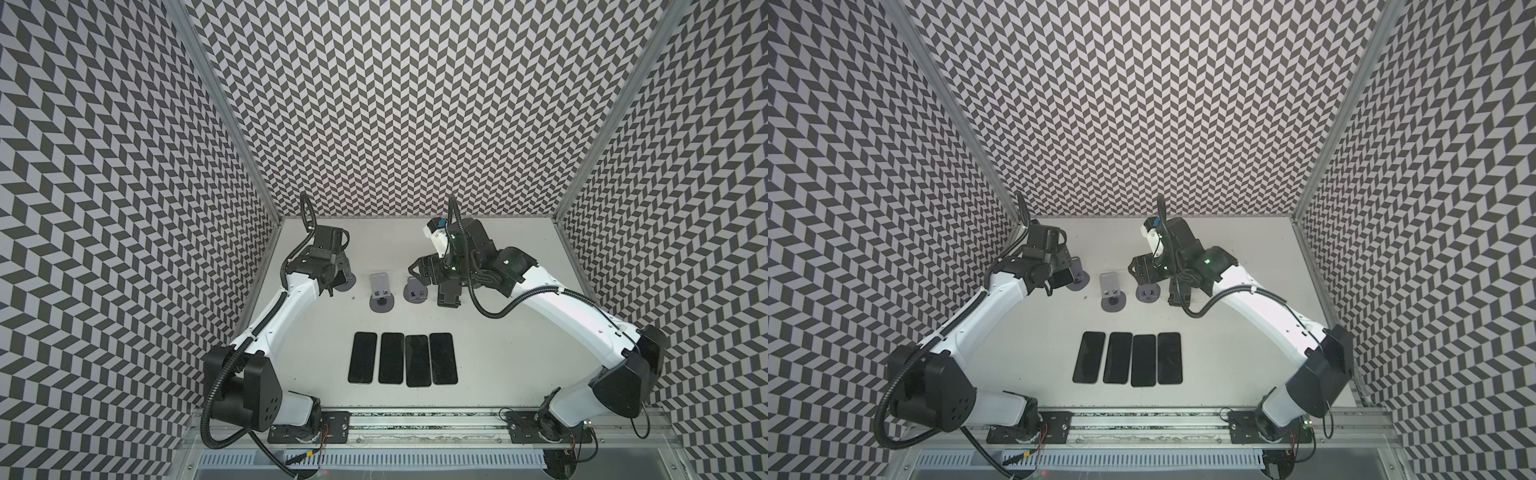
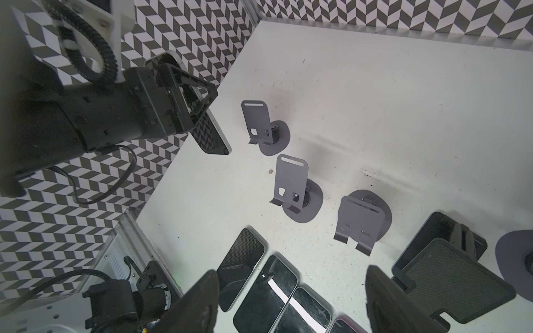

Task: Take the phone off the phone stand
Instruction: 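Lift the phone off its stand with the left gripper toward the flat row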

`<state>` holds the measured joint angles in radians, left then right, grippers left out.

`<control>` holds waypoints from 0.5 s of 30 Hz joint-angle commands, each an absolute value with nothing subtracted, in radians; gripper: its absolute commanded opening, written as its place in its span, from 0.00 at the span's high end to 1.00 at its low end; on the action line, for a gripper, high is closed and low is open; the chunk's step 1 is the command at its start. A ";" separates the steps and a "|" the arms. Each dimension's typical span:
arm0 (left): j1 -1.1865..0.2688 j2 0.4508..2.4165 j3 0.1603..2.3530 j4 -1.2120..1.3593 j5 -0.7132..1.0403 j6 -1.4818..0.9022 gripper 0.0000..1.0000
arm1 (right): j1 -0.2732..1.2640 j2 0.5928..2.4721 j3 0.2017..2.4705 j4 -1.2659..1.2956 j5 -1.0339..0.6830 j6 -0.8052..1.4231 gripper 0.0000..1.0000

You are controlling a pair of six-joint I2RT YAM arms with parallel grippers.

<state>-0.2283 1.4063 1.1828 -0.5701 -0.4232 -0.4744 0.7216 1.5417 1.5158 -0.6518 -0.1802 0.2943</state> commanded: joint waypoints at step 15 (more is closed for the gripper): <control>-0.224 1.332 1.186 -0.591 -0.427 -0.445 0.32 | 0.781 1.558 1.531 -0.582 -0.228 0.286 0.23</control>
<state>-0.2283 1.3792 1.1690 -0.5793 -0.4206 -0.4484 0.7609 1.5616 1.5204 -0.6456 -0.2066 0.2981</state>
